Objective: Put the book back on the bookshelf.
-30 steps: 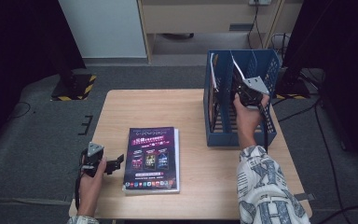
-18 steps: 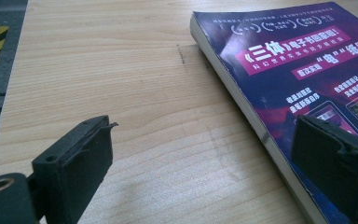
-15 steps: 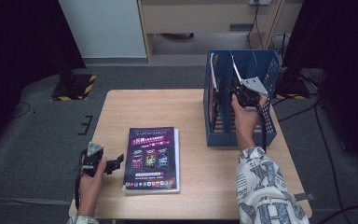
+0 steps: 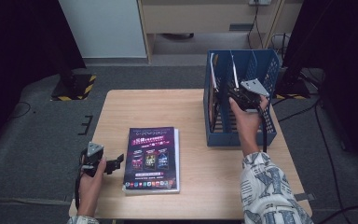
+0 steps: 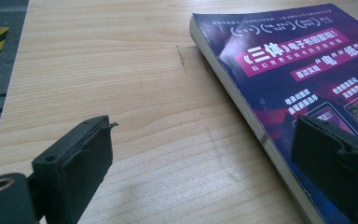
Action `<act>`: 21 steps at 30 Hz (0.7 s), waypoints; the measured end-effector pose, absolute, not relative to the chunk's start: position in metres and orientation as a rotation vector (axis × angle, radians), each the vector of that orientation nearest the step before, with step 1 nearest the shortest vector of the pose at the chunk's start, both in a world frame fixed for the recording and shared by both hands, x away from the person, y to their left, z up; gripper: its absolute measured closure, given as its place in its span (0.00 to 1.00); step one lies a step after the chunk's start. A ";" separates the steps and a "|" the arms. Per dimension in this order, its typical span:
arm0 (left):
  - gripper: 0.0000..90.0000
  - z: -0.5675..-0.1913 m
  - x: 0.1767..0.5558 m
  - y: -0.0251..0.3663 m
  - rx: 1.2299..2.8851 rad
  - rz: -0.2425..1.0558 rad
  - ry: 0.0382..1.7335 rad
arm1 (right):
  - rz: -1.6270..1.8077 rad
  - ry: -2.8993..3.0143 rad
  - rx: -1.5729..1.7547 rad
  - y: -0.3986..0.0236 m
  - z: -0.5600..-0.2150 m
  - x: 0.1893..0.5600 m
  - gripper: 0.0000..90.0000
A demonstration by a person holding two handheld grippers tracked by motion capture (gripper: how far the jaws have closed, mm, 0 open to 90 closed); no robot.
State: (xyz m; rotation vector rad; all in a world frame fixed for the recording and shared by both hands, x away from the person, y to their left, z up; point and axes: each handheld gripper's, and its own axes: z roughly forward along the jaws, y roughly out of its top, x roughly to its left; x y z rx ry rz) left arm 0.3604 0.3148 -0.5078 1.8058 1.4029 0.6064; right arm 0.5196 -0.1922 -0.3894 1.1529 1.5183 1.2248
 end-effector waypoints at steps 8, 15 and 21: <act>0.05 -0.508 0.361 0.314 1.814 0.609 1.401 | 1.220 1.554 1.172 -0.196 -0.398 0.512 0.30; 0.05 -0.509 0.361 0.312 1.821 0.607 1.400 | 1.232 1.578 1.193 -0.201 -0.403 0.500 0.21; 0.05 -0.509 0.362 0.311 1.837 0.613 1.393 | 1.252 1.608 1.199 -0.206 -0.411 0.483 0.22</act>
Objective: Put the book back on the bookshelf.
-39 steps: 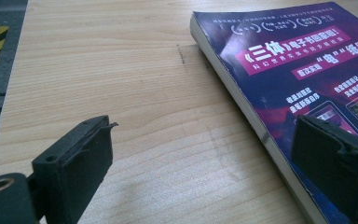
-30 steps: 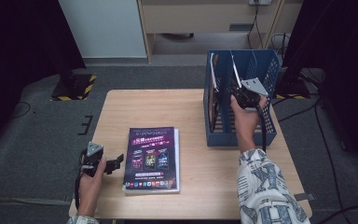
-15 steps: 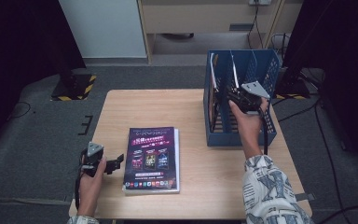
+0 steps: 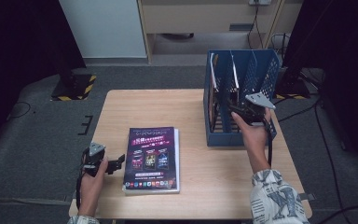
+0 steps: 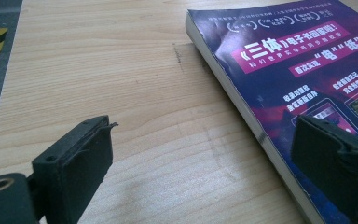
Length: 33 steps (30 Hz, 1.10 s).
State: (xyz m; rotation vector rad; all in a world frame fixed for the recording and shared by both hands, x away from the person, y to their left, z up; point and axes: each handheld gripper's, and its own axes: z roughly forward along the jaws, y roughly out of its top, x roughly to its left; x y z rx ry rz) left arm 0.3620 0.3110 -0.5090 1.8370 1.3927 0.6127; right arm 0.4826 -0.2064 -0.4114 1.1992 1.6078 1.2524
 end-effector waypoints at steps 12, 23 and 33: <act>0.05 -0.510 0.361 0.309 1.851 0.610 1.395 | 1.316 1.683 1.153 -0.211 -0.419 0.451 0.28; 0.05 -0.510 0.360 0.308 1.853 0.609 1.395 | 1.369 1.748 1.132 -0.203 -0.432 0.429 0.23; 0.06 -0.511 0.360 0.305 1.869 0.602 1.379 | 1.408 1.823 1.116 -0.192 -0.446 0.413 0.18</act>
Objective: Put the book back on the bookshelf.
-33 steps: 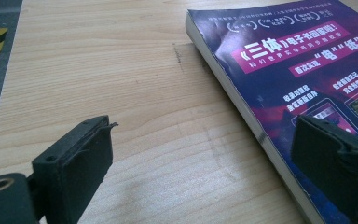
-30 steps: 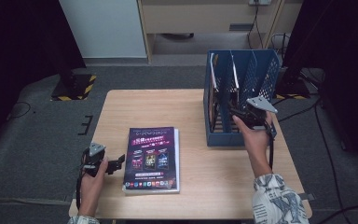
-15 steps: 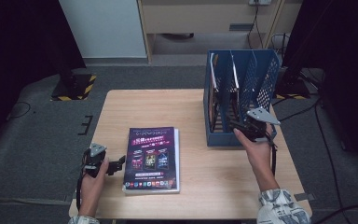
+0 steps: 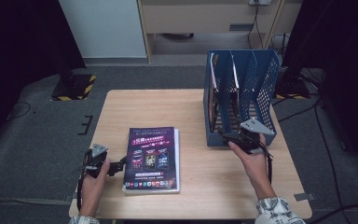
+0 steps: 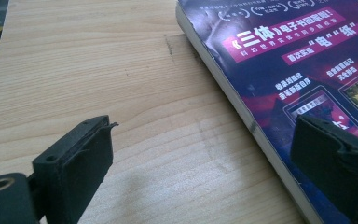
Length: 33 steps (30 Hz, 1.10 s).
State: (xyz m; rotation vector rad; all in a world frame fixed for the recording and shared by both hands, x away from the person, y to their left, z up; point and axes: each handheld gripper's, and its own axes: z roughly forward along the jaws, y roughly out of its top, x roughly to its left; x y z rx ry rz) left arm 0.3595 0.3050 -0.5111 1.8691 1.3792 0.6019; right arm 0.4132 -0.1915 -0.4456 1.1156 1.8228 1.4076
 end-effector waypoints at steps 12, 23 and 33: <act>0.06 -0.510 0.360 0.304 1.870 0.590 1.365 | 1.406 1.922 1.075 -0.174 -0.456 0.398 0.17; 0.06 -0.510 0.360 0.303 1.872 0.588 1.357 | 1.425 1.992 1.027 -0.155 -0.456 0.388 0.17; 0.07 -0.509 0.359 0.303 1.865 0.594 1.351 | 1.429 2.084 0.954 -0.132 -0.462 0.379 0.21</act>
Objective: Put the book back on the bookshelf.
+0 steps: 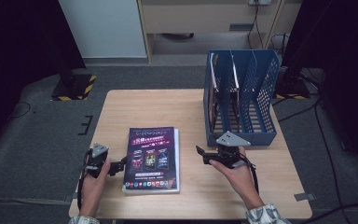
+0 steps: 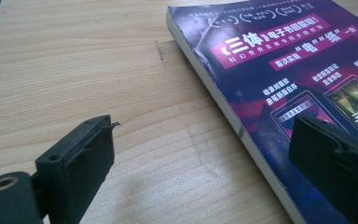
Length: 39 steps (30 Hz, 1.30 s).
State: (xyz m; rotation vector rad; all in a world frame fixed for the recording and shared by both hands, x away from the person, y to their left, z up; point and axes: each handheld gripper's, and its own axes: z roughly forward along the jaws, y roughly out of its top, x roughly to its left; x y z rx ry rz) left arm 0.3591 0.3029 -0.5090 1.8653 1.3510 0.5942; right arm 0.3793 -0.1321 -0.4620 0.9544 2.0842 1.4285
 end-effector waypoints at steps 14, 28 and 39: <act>0.12 -0.505 0.358 0.300 1.864 0.614 1.332 | 1.389 2.252 0.830 -0.089 -0.477 0.369 0.33; 0.29 -0.496 0.348 0.288 1.889 0.621 1.272 | 1.373 2.309 0.872 -0.082 -0.481 0.372 0.51; 0.47 -0.502 0.353 0.274 1.942 0.575 1.234 | 1.377 2.328 0.863 -0.083 -0.482 0.372 0.58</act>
